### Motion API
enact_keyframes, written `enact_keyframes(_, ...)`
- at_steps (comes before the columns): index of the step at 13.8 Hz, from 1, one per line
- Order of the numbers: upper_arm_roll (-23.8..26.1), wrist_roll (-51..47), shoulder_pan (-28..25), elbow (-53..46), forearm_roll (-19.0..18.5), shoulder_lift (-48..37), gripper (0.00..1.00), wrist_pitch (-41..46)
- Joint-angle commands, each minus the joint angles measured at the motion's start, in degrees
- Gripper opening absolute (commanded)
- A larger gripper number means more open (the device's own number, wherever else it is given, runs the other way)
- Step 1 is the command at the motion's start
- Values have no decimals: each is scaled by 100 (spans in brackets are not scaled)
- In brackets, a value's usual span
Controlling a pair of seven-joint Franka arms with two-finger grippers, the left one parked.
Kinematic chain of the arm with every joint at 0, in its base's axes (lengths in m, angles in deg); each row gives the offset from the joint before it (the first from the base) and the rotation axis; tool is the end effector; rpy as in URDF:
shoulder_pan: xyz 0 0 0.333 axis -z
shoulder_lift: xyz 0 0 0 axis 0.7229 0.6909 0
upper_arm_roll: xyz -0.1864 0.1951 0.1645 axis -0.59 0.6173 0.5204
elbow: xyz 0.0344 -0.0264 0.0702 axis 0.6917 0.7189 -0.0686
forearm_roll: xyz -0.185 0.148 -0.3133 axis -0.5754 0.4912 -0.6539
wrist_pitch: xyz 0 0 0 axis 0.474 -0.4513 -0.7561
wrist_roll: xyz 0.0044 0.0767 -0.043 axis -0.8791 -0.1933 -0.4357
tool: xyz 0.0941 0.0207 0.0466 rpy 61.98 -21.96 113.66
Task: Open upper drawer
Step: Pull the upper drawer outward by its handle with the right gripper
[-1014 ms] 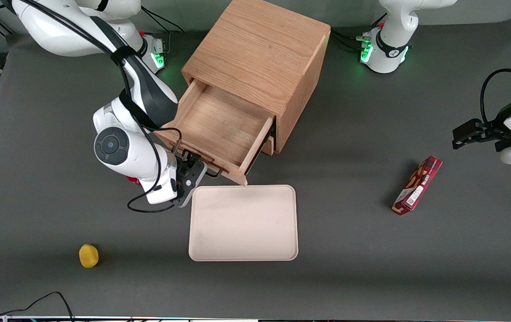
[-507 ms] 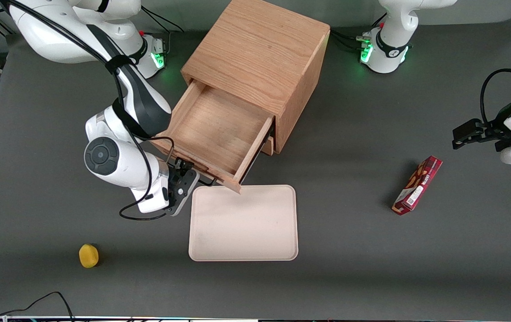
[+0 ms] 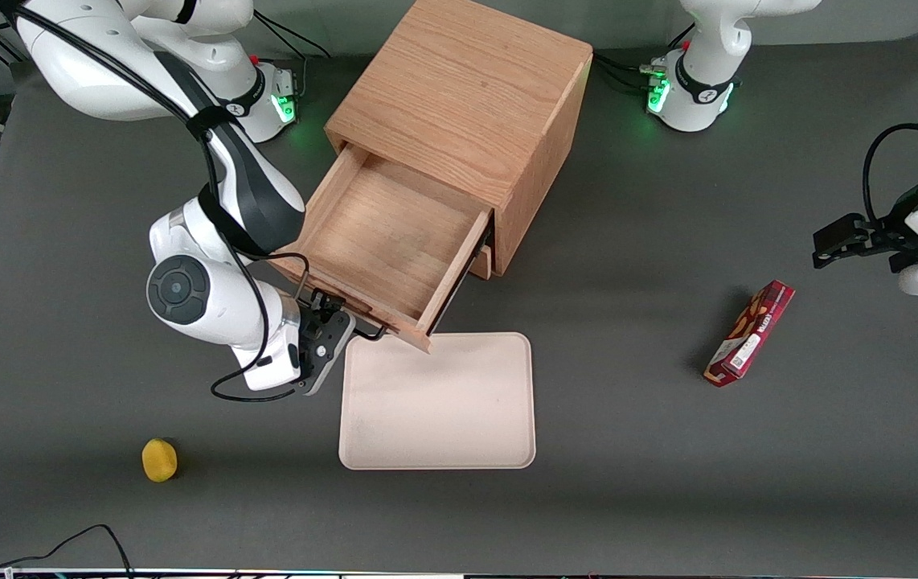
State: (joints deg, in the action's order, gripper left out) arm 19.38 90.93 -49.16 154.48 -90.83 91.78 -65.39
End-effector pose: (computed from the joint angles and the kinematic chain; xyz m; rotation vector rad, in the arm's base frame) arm 0.6522 0.2646 0.3772 -2.6005 -1.4563 0.0157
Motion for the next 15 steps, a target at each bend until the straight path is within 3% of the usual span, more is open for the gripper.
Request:
enact_keyframes(1,9,119,-12,-386,-224,263,100,161)
enact_keyframes(7,1,277,-12,-430,-225,307,100,178)
enact_keyframes(15,44,207,-74,-878,-137,219,100,986)
